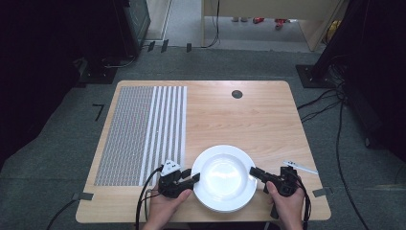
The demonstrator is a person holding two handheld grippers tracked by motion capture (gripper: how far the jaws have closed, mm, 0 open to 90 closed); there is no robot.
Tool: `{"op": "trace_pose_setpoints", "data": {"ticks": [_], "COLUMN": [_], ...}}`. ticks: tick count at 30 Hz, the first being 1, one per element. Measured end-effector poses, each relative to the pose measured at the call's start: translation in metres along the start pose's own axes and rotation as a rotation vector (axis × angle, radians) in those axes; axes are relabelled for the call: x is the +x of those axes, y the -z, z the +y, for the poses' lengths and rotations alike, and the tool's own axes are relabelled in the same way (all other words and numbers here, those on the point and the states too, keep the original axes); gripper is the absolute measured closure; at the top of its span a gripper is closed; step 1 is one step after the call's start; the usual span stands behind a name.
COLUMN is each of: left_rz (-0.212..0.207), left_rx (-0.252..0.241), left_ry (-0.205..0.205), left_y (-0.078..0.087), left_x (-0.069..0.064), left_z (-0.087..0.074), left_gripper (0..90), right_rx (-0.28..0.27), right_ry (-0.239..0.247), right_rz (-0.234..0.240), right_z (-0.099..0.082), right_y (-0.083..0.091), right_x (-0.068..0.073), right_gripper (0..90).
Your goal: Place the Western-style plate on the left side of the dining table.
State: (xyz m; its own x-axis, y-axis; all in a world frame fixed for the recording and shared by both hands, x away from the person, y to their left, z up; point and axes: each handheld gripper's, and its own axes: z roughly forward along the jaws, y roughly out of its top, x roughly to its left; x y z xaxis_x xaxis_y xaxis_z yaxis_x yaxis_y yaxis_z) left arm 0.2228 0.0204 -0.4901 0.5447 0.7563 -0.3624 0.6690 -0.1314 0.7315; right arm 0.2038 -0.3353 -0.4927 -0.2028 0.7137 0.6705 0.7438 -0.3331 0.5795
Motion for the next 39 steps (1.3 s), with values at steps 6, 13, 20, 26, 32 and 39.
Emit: {"op": "trace_pose_setpoints", "data": {"ticks": [6,13,20,26,32,39], "left_rz": [0.001,-0.004,-0.002,-0.023,-0.042,-0.054], "left_rx": [-0.003,-0.006,-0.019,-0.039,-0.067,-0.086], "left_ry": [0.001,0.008,0.006,0.038,0.067,0.093], "left_y": [0.0,0.0,0.0,0.003,0.006,0.008], "left_x": [0.0,0.0,0.0,0.004,0.006,0.008], "left_z": [0.0,0.0,-0.002,-0.002,-0.001,0.0], "left_gripper": [57.0,56.0,56.1,59.5,63.8,66.8], "right_rx": [-0.011,-0.057,-0.084,-0.094,-0.105,-0.136], "right_ry": [-0.014,0.019,0.05,0.038,0.0,-0.012], "right_rz": [0.023,0.09,0.109,0.101,0.096,0.085], "right_z": [0.0,0.0,-0.001,-0.003,-0.005,-0.007], "right_y": [-0.001,-0.001,-0.004,-0.007,-0.011,-0.013], "right_x": [-0.002,-0.003,-0.003,-0.004,-0.006,-0.003], "right_gripper": [79.7,80.4,80.3,80.3,80.7,80.7]}}
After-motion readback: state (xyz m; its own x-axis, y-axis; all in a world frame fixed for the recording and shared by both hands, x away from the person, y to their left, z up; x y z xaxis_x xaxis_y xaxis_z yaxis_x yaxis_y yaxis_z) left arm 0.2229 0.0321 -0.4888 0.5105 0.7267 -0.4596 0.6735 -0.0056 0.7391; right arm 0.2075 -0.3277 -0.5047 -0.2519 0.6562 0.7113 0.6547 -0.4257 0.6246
